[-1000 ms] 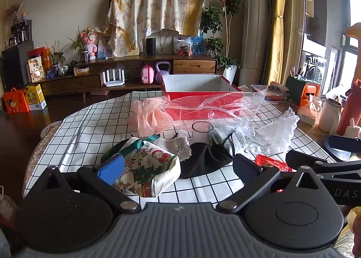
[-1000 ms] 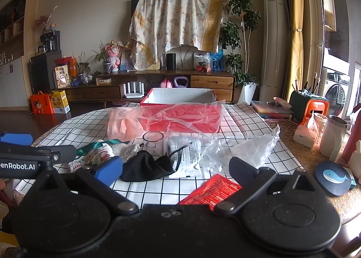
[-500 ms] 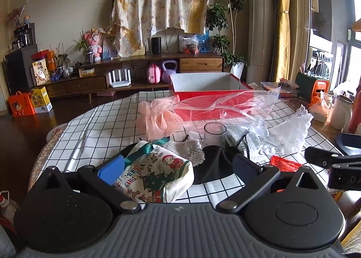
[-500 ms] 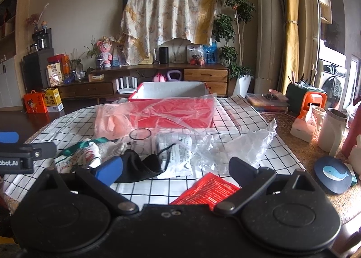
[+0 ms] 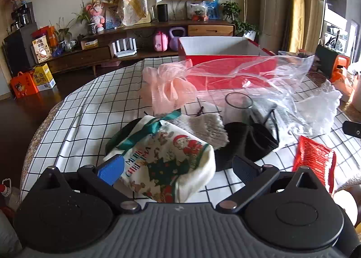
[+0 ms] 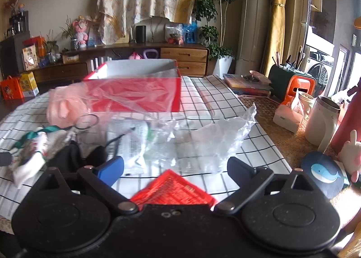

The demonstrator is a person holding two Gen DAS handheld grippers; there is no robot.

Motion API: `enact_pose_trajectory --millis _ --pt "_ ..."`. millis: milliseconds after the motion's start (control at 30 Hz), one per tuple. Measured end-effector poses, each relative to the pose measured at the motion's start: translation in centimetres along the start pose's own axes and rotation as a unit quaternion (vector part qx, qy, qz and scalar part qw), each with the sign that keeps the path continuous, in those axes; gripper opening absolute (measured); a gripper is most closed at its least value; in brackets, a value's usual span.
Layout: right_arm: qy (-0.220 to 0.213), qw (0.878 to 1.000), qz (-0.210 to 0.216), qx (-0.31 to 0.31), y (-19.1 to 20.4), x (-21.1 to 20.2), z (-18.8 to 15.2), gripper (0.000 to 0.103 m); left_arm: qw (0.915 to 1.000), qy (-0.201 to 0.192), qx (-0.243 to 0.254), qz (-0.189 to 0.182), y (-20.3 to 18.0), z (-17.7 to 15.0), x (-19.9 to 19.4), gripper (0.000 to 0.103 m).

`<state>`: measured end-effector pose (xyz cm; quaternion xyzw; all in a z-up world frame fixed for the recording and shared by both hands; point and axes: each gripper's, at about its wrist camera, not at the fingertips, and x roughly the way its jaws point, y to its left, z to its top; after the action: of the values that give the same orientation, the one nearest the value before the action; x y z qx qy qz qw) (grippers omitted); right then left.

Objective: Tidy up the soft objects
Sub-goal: 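Grasp the Christmas tote bag with the left gripper while the right gripper grasps the bubble wrap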

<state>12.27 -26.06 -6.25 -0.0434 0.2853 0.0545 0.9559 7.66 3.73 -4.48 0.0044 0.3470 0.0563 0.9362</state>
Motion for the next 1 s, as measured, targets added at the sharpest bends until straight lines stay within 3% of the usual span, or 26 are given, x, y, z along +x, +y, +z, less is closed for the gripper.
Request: enact_pose_trajectory --millis 167,333,600,800,1000 --pt "0.012 1.000 -0.025 -0.013 -2.1 3.3 1.0 0.098 0.9994 0.026 -0.023 -0.003 1.1 1.3 2.2 0.103" --pt "0.033 0.998 -0.048 0.002 -4.9 7.0 2.0 0.098 0.9993 0.036 -0.011 0.006 0.8 1.7 3.9 0.103" --pt "0.074 0.995 -0.059 0.023 -7.9 11.9 2.8 0.098 0.9973 0.068 -0.025 0.008 1.0 3.7 7.0 0.103" --pt "0.090 0.994 -0.060 0.019 -8.7 14.2 2.8 0.098 0.9915 0.116 -0.058 0.014 1.8 5.2 10.4 0.102" --pt "0.102 0.993 -0.055 0.028 -9.2 15.8 2.5 0.096 0.9804 0.166 -0.106 0.004 2.3 4.1 13.0 0.100"
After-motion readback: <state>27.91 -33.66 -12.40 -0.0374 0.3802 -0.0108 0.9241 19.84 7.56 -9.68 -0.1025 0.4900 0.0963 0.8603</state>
